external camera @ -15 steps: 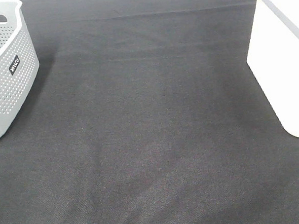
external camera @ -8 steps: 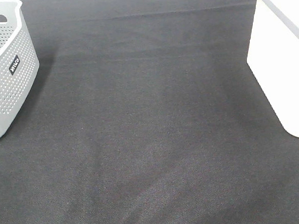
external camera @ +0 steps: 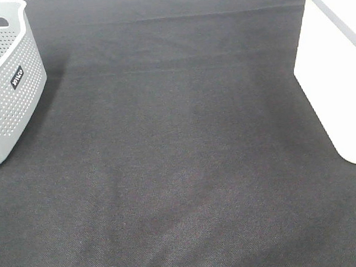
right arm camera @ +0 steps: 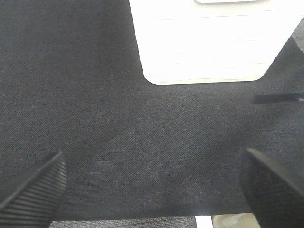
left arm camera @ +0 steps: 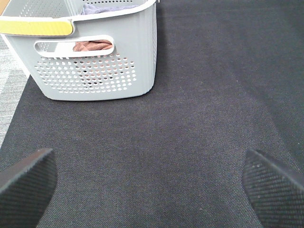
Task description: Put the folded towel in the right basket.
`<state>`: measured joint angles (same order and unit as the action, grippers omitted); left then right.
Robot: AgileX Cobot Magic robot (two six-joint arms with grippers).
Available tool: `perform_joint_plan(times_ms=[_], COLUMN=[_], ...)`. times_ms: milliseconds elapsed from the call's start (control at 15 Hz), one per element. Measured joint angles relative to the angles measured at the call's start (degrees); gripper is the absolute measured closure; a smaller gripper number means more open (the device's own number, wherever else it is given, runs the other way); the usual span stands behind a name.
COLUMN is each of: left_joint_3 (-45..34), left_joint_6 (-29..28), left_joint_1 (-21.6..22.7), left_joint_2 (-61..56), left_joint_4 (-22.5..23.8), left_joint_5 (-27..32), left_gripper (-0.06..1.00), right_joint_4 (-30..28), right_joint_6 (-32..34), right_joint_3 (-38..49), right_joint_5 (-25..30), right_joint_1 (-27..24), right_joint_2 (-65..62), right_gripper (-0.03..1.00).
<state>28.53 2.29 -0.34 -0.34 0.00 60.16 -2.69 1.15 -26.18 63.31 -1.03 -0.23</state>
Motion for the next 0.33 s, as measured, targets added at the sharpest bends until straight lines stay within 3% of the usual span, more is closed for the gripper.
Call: perform_joint_plan(times_ms=[333], left_joint_3=[0.0], left_joint_6=[0.0], left_joint_1=[0.0], left_joint_2=[0.0], left_joint_4=[0.0], left_joint_5=[0.0], left_gripper=[-0.04], right_joint_4=[0.0], right_joint_6=[0.0], right_joint_3=[0.0], right_joint_5=[0.0], right_joint_1=[0.0], right_joint_2=[0.0], right_gripper=[0.0])
